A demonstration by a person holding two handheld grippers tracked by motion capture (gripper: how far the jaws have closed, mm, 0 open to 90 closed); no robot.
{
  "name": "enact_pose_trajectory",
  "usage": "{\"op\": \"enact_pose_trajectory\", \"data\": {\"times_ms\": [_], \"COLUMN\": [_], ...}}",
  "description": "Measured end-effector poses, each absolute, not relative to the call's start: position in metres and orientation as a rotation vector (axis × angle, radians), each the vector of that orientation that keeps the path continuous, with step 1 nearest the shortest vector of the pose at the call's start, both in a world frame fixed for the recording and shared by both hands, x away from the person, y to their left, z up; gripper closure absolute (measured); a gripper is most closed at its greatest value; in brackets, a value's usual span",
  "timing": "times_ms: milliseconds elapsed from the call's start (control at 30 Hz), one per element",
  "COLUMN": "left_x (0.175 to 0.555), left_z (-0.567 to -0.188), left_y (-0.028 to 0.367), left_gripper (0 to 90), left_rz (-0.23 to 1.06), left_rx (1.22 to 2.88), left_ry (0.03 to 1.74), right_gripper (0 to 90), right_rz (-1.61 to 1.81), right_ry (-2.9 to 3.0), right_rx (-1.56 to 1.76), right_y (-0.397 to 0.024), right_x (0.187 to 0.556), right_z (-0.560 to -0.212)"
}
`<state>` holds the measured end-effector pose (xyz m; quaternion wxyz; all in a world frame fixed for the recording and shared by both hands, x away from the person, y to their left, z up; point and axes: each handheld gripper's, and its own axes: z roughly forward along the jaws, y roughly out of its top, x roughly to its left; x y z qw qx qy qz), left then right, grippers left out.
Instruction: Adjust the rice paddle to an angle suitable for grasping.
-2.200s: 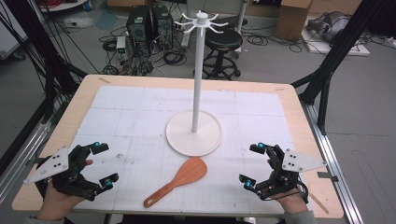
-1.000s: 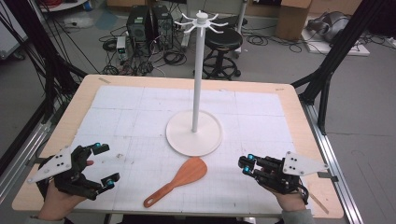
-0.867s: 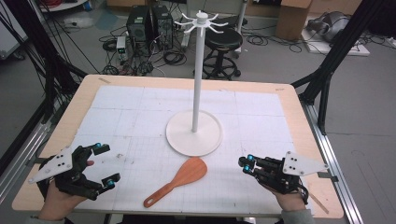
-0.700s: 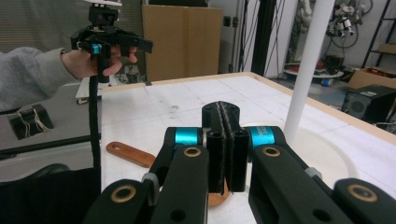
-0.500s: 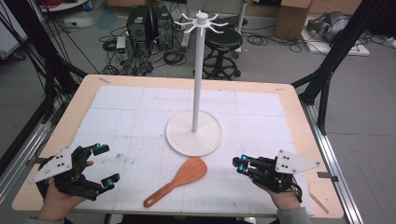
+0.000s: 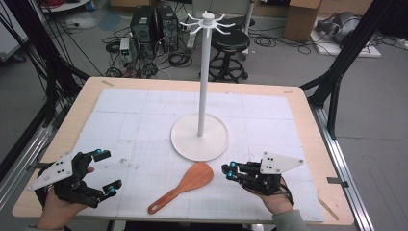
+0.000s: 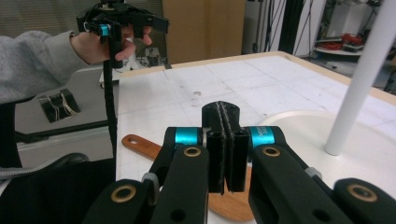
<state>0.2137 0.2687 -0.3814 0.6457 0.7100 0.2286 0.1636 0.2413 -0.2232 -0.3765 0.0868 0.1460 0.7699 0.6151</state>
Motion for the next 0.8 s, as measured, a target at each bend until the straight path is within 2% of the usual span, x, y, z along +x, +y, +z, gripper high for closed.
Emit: {"op": "enact_pose_trajectory", "data": {"times_ms": [800], "left_x": [0.21], "left_z": [-0.384], "left_y": [0.273], "left_gripper": [1.8], "left_rz": [0.384], "left_rx": [1.617], "left_ry": [0.541], "right_gripper": [88.7], "right_rz": [1.749], "right_ry": [2.444], "right_rx": [0.376], "right_y": [-0.162], "right_x": [0.264], "right_z": [-0.392]}}
